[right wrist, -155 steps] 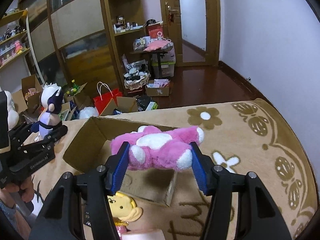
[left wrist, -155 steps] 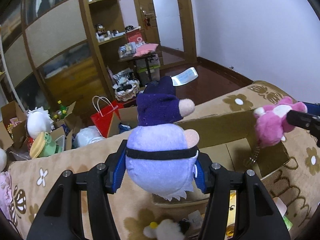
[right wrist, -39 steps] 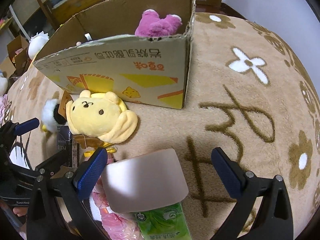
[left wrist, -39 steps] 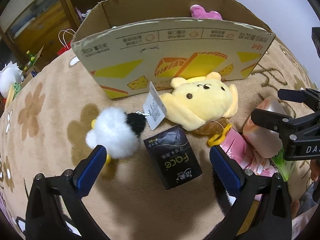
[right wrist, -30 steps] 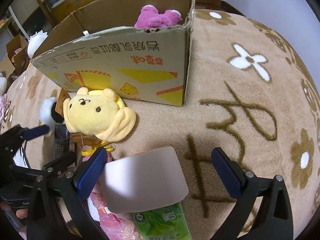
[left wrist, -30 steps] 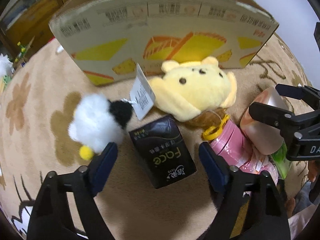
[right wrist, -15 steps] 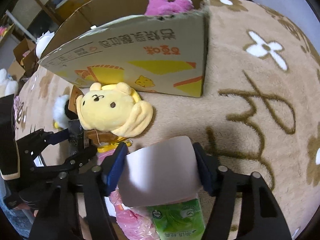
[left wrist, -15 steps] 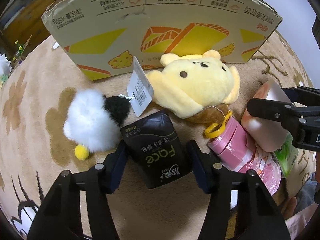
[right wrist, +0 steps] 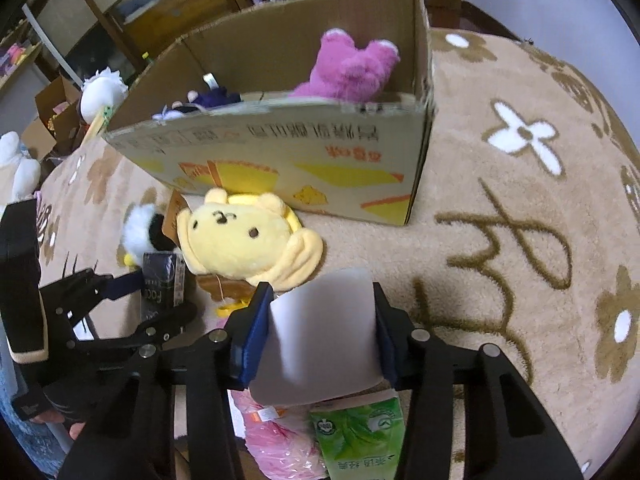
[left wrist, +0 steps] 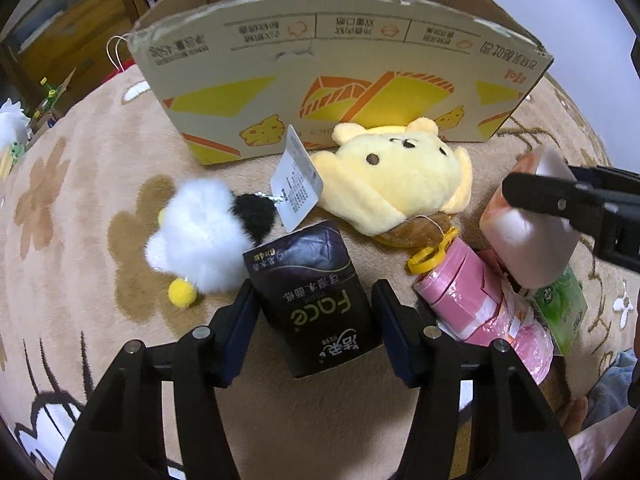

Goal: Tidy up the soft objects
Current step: 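Grasp the black Face tissue pack with the left tool while the right tool grasps the pink roll cake plush, then carry both items over the box and open both tools to drop them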

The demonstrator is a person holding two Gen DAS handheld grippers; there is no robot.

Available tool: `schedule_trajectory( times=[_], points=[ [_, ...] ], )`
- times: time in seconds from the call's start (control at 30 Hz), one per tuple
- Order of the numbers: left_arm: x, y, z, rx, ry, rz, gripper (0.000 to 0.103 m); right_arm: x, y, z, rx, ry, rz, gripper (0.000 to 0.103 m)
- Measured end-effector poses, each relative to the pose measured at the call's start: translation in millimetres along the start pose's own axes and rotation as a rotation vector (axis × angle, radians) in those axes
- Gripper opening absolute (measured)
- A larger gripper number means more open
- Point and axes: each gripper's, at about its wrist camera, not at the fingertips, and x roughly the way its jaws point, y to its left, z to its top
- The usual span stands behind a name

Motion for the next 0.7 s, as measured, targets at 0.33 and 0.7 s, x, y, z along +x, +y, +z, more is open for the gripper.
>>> schedule_trajectory(
  times=[0.33,0.7],
  points=[
    [-42,-3,-10,-0.009,-0.124,0.019,0.056,-39,10,5,-0.036,-0.142,-0.041,0.046],
    [-82,-17,-6,0.008,-0.287,0.062,0.056,-86,18,12,-0.06,-0.284,-0.07,0.045]
  ],
)
